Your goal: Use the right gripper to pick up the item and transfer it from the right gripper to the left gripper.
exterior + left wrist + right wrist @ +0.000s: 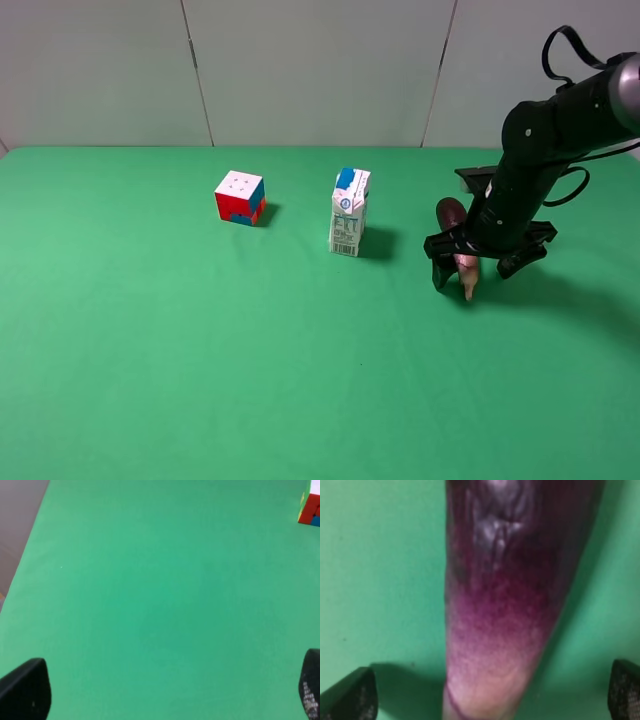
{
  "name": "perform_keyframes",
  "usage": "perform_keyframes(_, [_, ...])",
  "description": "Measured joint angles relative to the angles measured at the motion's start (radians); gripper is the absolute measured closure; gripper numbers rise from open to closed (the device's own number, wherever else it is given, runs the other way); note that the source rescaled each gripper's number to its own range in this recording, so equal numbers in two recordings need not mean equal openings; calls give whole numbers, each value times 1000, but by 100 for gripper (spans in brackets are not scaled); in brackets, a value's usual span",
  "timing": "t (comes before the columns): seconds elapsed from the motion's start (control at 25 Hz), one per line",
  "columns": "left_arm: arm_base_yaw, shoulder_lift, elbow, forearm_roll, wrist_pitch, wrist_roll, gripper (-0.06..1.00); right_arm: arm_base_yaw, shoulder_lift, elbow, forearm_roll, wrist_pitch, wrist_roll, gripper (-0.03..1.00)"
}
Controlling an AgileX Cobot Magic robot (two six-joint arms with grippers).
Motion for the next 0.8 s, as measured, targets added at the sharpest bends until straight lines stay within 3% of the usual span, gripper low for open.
perform_keyframes(0.28, [0, 0, 0, 0, 0, 0, -3, 0, 3, -1, 5, -4, 0, -2])
perform_keyframes(0.4, [0, 0, 0, 0, 0, 0, -3, 0, 3, -1, 0, -14, 0, 19])
perform_keyframes(0.72, [0, 0, 0, 0, 0, 0, -3, 0, 3, -1, 5, -22, 0, 97])
perform_keyframes(0.8, [0, 0, 0, 0, 0, 0, -3, 0, 3, -1, 5, -24, 0, 97])
